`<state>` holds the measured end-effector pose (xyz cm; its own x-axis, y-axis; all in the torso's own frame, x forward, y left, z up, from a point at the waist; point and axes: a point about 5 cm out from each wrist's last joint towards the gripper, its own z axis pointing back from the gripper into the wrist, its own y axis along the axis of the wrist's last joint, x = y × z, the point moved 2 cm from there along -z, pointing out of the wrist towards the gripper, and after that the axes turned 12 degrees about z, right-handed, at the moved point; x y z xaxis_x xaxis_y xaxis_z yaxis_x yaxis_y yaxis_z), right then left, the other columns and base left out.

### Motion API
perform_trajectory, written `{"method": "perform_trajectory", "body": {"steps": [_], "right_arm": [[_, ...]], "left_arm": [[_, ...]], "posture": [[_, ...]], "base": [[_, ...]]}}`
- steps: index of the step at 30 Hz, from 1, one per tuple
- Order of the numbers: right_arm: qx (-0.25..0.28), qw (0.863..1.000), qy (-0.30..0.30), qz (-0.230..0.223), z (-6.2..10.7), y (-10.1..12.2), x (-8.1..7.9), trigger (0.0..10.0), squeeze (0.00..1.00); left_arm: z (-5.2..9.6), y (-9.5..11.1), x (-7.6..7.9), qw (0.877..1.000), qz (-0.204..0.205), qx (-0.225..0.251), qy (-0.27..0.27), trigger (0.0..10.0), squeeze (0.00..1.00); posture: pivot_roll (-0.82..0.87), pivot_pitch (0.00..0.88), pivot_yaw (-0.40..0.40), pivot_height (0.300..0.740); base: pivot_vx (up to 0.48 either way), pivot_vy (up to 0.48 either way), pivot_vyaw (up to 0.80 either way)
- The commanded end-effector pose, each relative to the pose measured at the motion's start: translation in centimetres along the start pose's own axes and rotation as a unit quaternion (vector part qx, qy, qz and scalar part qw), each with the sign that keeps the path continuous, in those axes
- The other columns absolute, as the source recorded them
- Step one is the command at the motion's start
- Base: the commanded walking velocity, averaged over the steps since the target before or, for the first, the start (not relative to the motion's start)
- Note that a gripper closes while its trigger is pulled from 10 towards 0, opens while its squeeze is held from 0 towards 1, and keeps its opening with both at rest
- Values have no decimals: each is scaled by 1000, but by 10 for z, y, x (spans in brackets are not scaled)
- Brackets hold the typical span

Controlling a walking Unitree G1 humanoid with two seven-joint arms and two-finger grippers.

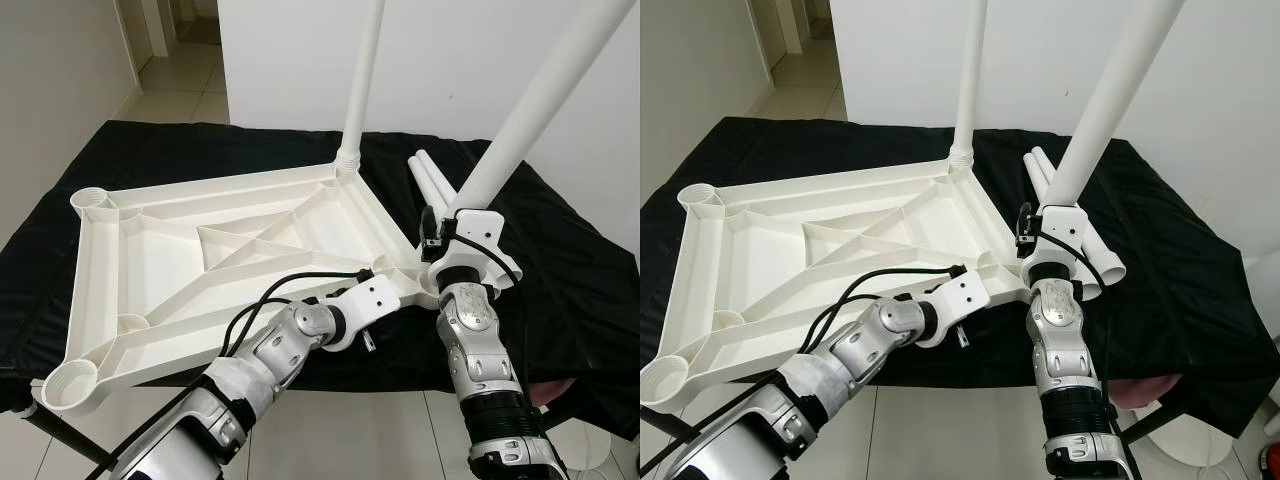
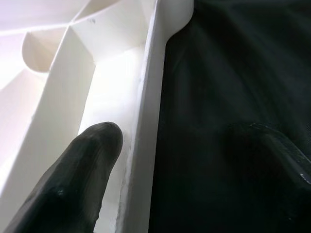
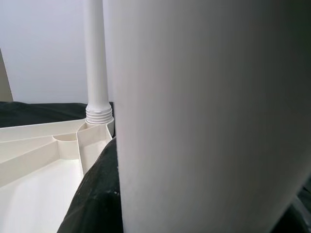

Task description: Building children table

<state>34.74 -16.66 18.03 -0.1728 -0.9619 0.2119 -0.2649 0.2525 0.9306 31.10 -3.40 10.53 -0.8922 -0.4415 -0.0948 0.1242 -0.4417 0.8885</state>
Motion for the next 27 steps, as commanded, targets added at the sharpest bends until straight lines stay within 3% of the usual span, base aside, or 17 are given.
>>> {"method": "perform_trajectory", "body": {"steps": [1, 2, 3, 6, 7, 15, 27], "right_arm": [[2, 1000, -9, 1, 0, 2, 4, 10000, 0], [2, 1000, -10, 1, 0, 2, 4, 10000, 0], [1, 1000, -10, 1, 0, 2, 4, 10000, 0], [1, 1000, -11, 1, 0, 1, 4, 10000, 0], [0, 1000, -12, 1, 0, 1, 4, 10000, 0], [-1, 1000, -12, 2, 1, 1, 4, 10000, 0], [-2, 1000, -8, 2, -1, 0, 2, 10000, 0]], "left_arm": [[-1, 4, -7, 1000, 0, 0, 31, 10000, 0], [-1, 5, -8, 999, -5, 1, 32, 7059, 0], [0, 7, -8, 999, -10, 6, 31, 824, 0], [0, 10, -9, 999, -12, 8, 29, 824, 0], [0, 11, -9, 1000, -12, 10, 26, 0, 0], [7, 12, -9, 1000, -20, 13, 2, 0, 0], [24, -18, -8, 997, -51, -27, -43, 0, 0]], "posture": [[-38, 0, -19, 740], [-37, 0, -17, 740], [-37, 0, -16, 740], [-37, 0, -16, 740], [-37, 0, -15, 740], [-37, 0, -13, 740], [-31, 0, -27, 740]], "base": [[0, 0, 0], [0, 0, 0], [0, 0, 0], [0, 0, 0], [0, 0, 0], [0, 0, 0], [0, 0, 0]]}}
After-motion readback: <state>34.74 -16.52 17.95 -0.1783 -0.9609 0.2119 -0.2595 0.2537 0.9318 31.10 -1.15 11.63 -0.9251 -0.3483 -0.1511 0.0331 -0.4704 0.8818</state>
